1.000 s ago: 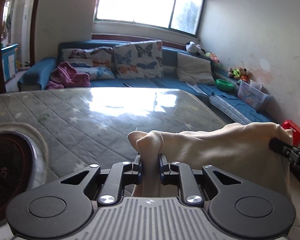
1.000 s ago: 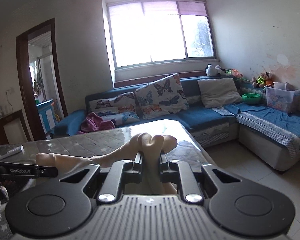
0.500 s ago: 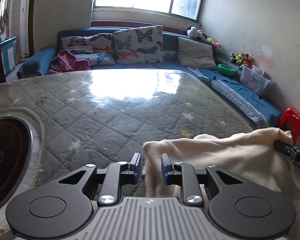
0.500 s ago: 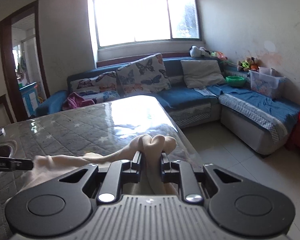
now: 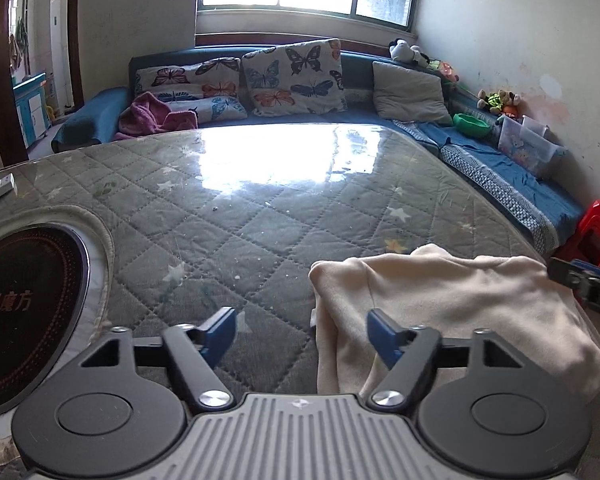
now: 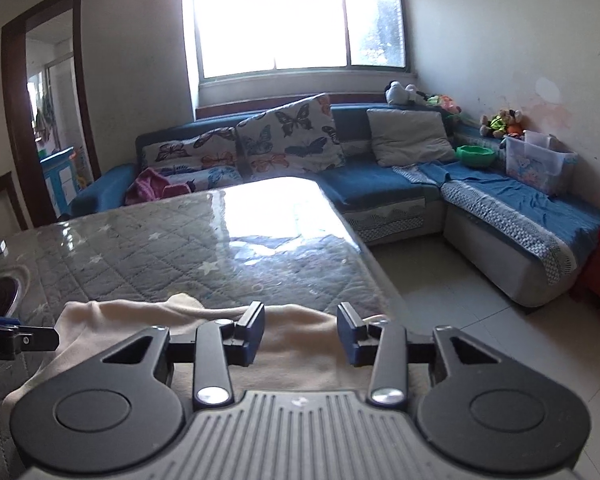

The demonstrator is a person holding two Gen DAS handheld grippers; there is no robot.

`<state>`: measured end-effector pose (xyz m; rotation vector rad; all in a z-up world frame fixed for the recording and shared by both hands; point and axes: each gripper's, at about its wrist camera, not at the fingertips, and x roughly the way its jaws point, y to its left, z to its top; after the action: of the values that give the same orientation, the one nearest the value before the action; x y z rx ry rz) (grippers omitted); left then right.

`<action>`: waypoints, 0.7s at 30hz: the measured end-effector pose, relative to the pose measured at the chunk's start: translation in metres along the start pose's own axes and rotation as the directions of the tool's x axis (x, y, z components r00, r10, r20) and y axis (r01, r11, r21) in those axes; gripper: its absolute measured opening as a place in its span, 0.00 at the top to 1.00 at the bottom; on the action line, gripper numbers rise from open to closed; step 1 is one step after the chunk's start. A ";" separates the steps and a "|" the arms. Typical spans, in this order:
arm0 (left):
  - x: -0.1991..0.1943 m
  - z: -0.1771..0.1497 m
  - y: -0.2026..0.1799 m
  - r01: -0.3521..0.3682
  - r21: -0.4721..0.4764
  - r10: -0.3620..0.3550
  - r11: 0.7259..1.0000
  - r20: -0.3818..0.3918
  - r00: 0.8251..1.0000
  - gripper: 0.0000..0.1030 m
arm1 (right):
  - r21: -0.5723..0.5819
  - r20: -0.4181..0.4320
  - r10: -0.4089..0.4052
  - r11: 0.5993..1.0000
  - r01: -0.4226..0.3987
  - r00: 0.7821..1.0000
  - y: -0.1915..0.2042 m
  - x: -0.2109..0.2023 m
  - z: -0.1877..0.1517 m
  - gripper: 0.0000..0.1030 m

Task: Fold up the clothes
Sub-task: 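Lower the folded shirt onto the table with both grippers and release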

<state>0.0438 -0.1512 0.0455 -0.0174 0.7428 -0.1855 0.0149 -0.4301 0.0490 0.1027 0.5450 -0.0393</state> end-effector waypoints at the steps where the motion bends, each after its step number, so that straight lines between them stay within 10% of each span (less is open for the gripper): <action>1: -0.001 -0.001 0.000 -0.005 0.005 0.005 1.000 0.001 1.000 0.16 | 0.000 -0.013 0.006 1.000 -0.006 1.000 0.002 0.005 0.000 0.44; 21: -0.019 -0.018 -0.004 -0.029 0.045 0.029 0.999 -0.010 1.000 0.00 | -0.032 -0.039 -0.003 0.999 0.001 0.999 0.020 -0.007 -0.013 0.00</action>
<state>0.0172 -0.1507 0.0459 0.0370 0.7488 -0.1745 0.0035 -0.4092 0.0438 0.0715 0.5849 -0.0305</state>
